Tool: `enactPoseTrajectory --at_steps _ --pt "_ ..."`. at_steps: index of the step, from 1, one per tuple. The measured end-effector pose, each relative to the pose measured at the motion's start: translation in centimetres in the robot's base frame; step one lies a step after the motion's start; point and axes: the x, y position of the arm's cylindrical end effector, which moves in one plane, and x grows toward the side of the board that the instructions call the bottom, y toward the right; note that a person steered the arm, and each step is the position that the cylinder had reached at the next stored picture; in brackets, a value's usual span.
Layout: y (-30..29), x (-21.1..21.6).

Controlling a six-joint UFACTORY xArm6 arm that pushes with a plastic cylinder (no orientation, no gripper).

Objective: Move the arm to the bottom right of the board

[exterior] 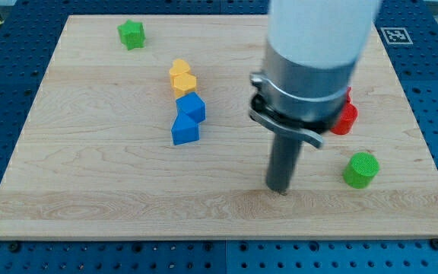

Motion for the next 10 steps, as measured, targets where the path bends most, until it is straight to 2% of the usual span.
enactPoseTrajectory --at_steps 1,4,9,10 --pt "2.0 1.6" --pt "2.2 5.0" --pt "4.4 5.0" --pt "8.6 5.0"
